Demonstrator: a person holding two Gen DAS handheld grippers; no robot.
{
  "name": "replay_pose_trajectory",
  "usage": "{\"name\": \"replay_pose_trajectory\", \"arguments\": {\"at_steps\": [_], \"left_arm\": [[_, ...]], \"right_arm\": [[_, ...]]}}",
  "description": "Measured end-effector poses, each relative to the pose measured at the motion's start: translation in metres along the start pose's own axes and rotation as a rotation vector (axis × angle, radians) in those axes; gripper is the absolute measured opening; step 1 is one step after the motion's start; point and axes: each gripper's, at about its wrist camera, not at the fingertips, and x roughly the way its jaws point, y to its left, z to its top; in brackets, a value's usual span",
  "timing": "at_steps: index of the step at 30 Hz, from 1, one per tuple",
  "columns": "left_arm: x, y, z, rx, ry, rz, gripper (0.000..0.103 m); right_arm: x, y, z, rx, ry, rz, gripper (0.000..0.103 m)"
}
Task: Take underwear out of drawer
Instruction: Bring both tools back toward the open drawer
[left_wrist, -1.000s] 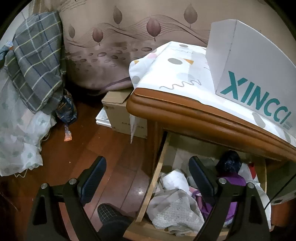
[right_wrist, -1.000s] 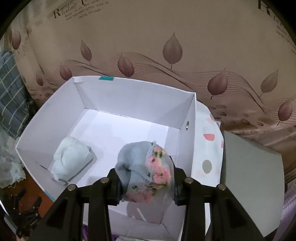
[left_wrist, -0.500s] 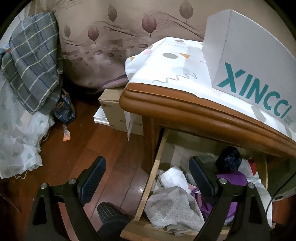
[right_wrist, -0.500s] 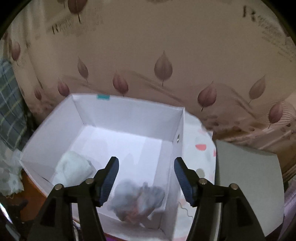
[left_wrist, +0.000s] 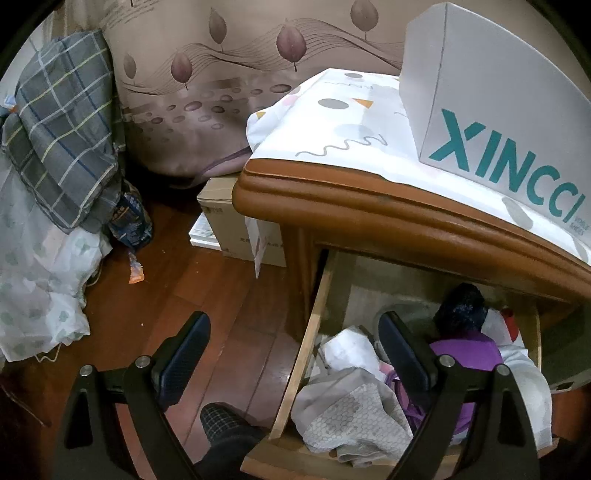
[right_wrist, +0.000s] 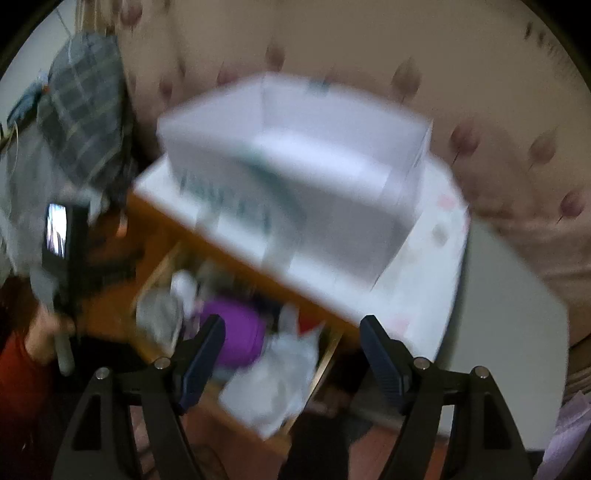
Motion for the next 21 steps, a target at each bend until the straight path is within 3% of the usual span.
{"name": "replay_pose_trajectory", "arguments": {"at_steps": [4,9,13,21], "left_arm": [[0.003,-0.002,0.0,0.008,0.01,-0.005,0.091],[0.006,-0.002,0.0,0.005,0.028,-0.02,0.091],[0.008,-0.003,0.0,0.008,0.023,-0.022,0.091],[0.01,-0.003,0.0,0.012,0.035,-0.027,0.092]], "right_arm": [[0.065,0.003,-0.026,0.03,0.163,0.044,0.077],[0.128,0.002,-0.039,0.045,0.281,0.025,0.078],[0.161,0.005,-0.044,0.064,0.336,0.034,0.078],[0.196,0.026,-0.05,-0.026,0.398,0.031,0.08]]}}
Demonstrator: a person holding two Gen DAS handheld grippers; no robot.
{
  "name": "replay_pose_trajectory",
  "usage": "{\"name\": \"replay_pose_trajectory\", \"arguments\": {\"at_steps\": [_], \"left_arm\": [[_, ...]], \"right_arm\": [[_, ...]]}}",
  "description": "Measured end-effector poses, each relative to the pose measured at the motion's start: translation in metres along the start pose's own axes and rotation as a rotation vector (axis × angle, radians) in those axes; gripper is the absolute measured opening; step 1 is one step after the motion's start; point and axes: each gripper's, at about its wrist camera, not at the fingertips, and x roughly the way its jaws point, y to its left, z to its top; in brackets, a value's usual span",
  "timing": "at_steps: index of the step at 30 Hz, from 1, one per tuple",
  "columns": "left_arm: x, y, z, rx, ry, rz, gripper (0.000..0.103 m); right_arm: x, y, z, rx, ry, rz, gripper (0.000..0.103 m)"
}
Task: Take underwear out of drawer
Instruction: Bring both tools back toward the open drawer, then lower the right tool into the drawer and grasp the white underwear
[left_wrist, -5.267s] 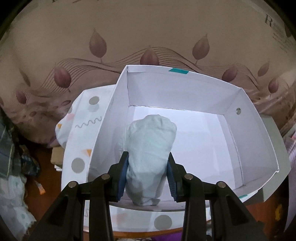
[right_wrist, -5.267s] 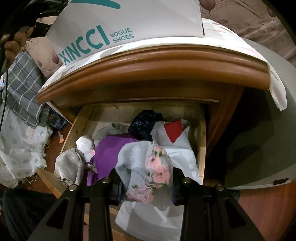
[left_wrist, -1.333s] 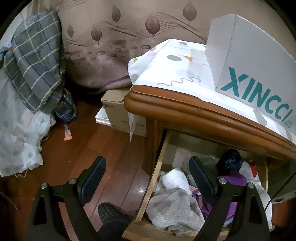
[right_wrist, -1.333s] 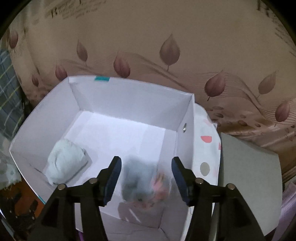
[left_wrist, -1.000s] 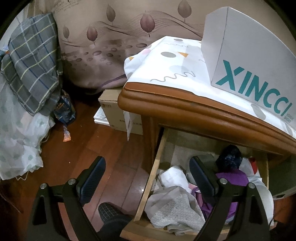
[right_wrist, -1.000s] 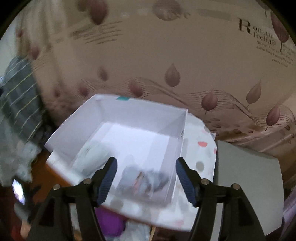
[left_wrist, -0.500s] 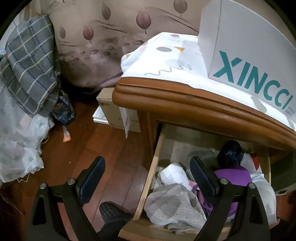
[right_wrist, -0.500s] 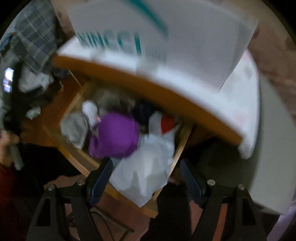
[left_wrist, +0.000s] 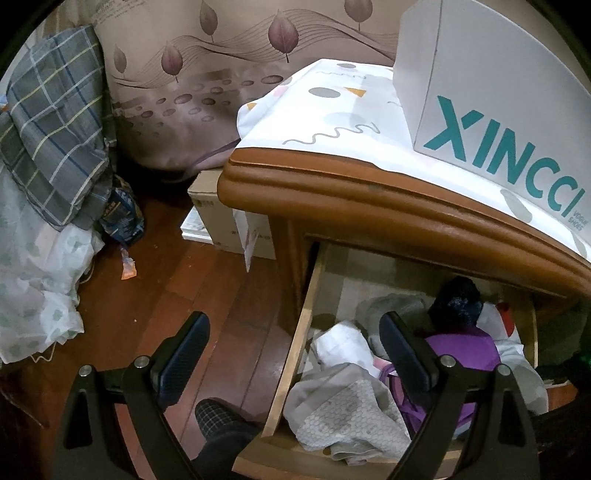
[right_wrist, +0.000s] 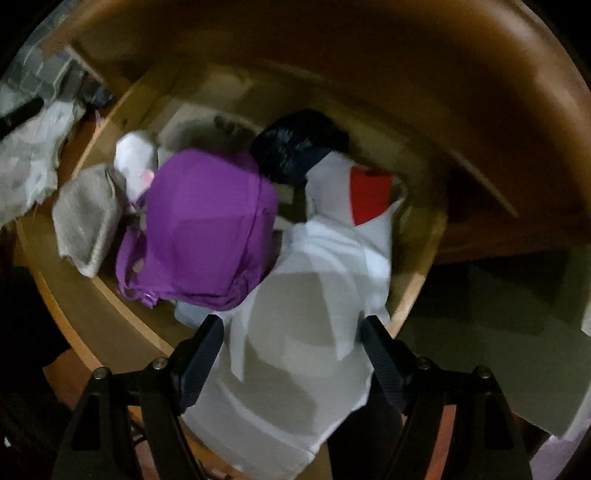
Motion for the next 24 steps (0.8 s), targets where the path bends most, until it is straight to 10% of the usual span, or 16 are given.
{"name": "replay_pose_trajectory", "arguments": {"at_steps": [13,24], "left_arm": [[0.005,-0.007,-0.004,0.021,0.019,0.005,0.092],[0.006,-0.014,-0.008,0.039,0.036,-0.034,0.092]], "right_arm": [[0.031,0.008,0.006,-0.031,0.032,-0.002,0.081],[0.004,0.006,-0.021,0.021,-0.098,0.045,0.02]]}}
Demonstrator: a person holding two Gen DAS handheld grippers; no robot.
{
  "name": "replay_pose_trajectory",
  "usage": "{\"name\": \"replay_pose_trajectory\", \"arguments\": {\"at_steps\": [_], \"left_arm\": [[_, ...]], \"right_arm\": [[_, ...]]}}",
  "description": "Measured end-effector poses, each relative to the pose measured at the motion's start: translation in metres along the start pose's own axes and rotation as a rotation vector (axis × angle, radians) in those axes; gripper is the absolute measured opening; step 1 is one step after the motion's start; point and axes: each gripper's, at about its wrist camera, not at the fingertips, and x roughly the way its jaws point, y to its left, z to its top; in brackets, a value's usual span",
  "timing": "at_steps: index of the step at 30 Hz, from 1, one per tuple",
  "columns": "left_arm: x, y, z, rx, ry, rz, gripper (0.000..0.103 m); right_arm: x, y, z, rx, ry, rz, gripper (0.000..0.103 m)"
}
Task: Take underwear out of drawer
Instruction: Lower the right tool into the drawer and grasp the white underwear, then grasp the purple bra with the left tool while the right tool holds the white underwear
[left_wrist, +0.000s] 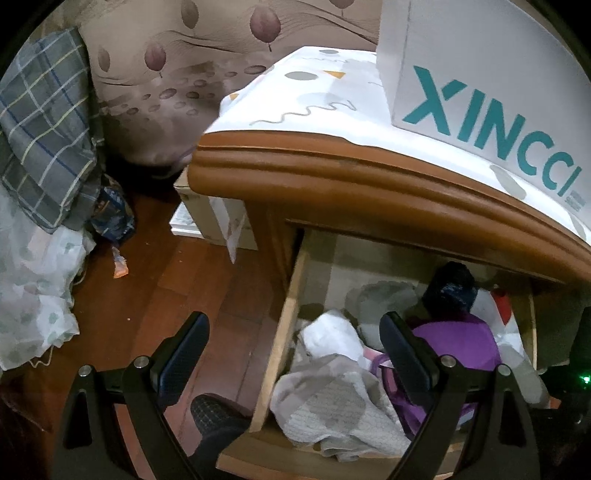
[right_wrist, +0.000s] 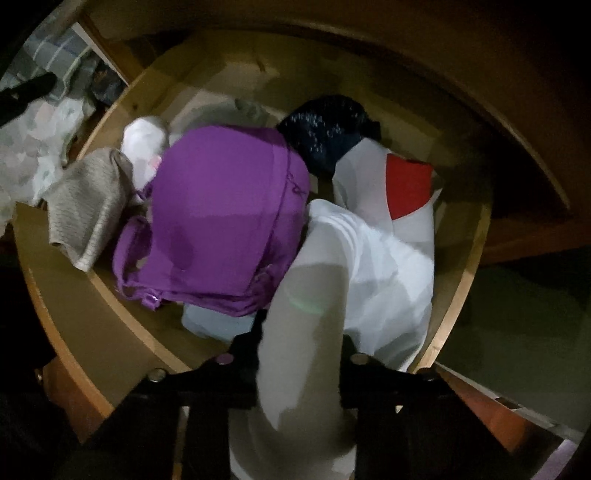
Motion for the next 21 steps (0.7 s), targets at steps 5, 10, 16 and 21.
{"name": "replay_pose_trajectory", "arguments": {"at_steps": [5,10,16,21], "left_arm": [[0.005,-0.013,-0.005,0.014,0.05,-0.077,0.096],[0.009,-0.041,-0.015,0.074,0.113,-0.167,0.101],[0.023,-0.083,-0.017,0.115,0.202,-0.239,0.103],[0.048,-0.112,-0.021,0.125,0.291,-0.233,0.103]], "right_arm": [[-0.032,-0.009,-0.016,0.084,-0.123,-0.01,0.015],[-0.052,-0.024,-0.033,0.164,-0.226,0.017,0.015],[-0.044,-0.042,-0.041,0.263,-0.287,0.103,0.015],[-0.055,-0.049,-0.045,0.272,-0.339,0.114,0.015]]}}
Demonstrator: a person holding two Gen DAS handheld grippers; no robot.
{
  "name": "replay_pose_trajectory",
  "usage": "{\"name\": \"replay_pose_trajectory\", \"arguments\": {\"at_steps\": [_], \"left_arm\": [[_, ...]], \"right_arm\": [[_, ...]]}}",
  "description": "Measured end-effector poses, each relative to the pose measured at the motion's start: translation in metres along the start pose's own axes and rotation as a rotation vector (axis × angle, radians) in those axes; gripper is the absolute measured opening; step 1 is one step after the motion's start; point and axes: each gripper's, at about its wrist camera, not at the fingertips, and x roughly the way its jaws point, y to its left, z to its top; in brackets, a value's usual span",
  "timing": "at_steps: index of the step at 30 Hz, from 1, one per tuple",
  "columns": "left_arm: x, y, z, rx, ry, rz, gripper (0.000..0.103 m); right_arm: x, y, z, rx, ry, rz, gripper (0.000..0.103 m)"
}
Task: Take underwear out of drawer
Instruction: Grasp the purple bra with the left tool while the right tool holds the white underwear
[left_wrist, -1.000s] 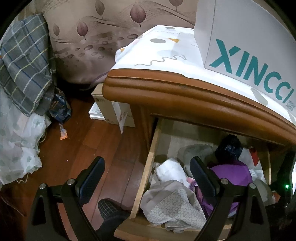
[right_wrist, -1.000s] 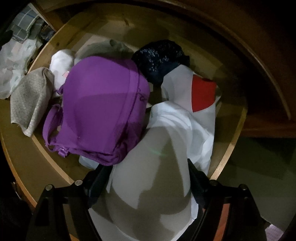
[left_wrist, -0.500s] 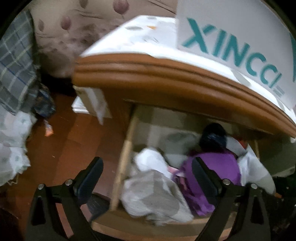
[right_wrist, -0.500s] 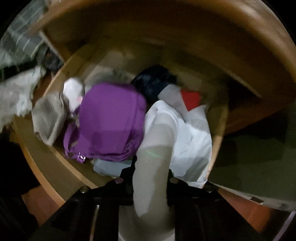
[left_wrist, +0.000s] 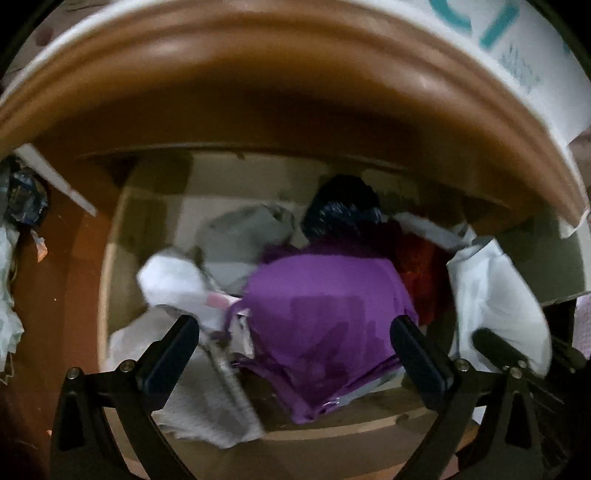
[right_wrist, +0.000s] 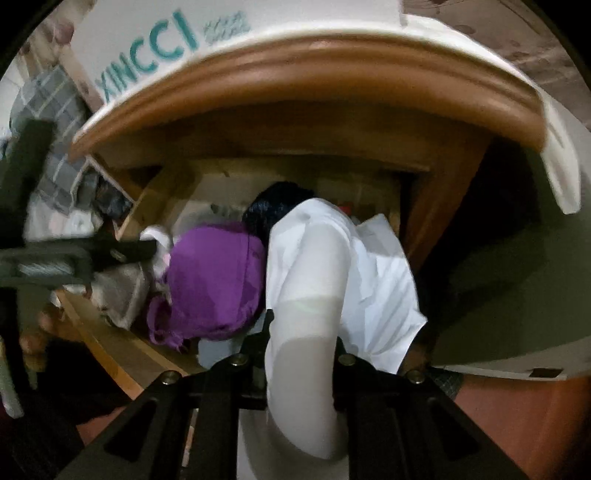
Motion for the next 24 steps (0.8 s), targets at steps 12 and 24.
{"name": "replay_pose_trajectory", "arguments": {"at_steps": [12,24], "left_arm": [[0.033,-0.042,0.023,0.059,0.011,0.129,0.103],[0.074,-0.013,0.013,-0.071,0.244,0.05,0.103]], "right_arm": [[-0.009,-0.017,0.0,0.066,-0.005,0.052,0.015],[-0.009,-0.016,-0.001,0.059,-0.015,0.062,0.015]]}}
